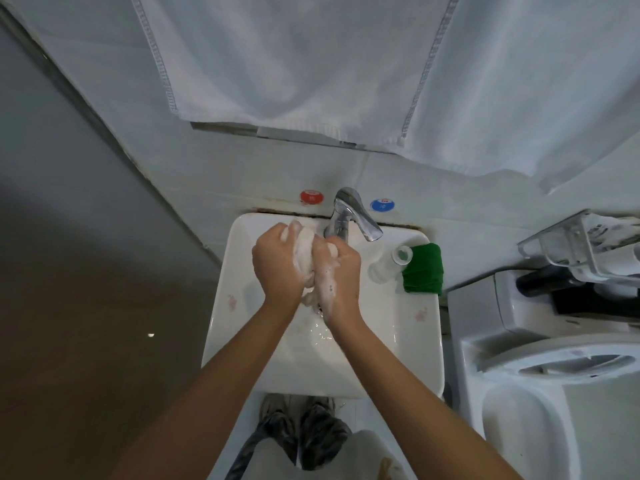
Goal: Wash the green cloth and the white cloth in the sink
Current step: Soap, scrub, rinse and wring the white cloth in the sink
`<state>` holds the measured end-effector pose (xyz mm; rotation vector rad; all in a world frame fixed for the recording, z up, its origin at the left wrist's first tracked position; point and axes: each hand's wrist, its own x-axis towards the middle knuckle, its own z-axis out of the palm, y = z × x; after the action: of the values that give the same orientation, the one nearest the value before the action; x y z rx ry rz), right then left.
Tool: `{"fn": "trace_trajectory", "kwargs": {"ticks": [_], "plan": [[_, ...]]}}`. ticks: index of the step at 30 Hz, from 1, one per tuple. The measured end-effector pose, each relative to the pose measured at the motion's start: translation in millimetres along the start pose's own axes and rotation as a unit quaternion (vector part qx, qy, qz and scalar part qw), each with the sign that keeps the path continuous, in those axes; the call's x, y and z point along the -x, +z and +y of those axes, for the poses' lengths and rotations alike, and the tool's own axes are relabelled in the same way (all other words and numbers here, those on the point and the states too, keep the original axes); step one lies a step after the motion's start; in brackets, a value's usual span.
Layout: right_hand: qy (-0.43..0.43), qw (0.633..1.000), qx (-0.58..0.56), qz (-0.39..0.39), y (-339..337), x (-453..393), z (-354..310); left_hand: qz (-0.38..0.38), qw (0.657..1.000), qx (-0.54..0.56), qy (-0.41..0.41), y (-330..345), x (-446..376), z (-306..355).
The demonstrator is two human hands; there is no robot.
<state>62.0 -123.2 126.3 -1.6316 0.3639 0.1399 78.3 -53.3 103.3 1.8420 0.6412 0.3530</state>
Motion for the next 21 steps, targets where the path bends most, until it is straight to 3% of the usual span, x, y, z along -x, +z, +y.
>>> {"fn": "trace_trajectory", "kwargs": {"ticks": [4, 9, 15, 19, 21], "plan": [[0.046, 0.999, -0.007, 0.003, -11, -25, -8, -0.032, 0.997, -0.008, 0.072, -1, 48, 9], [-0.008, 0.999, 0.049, -0.013, -5, 11, -1, -0.009, 1.0, -0.016, -0.014, -5, 0, 4], [0.05, 0.995, -0.068, 0.056, -6, -18, -4, -0.025, 0.998, -0.026, 0.051, -1, 39, 11], [-0.008, 0.999, 0.009, 0.03, 1, 9, -2, -0.016, 0.999, -0.018, -0.037, -4, 1, 14], [0.019, 0.999, 0.016, 0.023, -9, -9, -6, -0.03, 0.999, -0.043, 0.003, -4, 22, 17]]}}
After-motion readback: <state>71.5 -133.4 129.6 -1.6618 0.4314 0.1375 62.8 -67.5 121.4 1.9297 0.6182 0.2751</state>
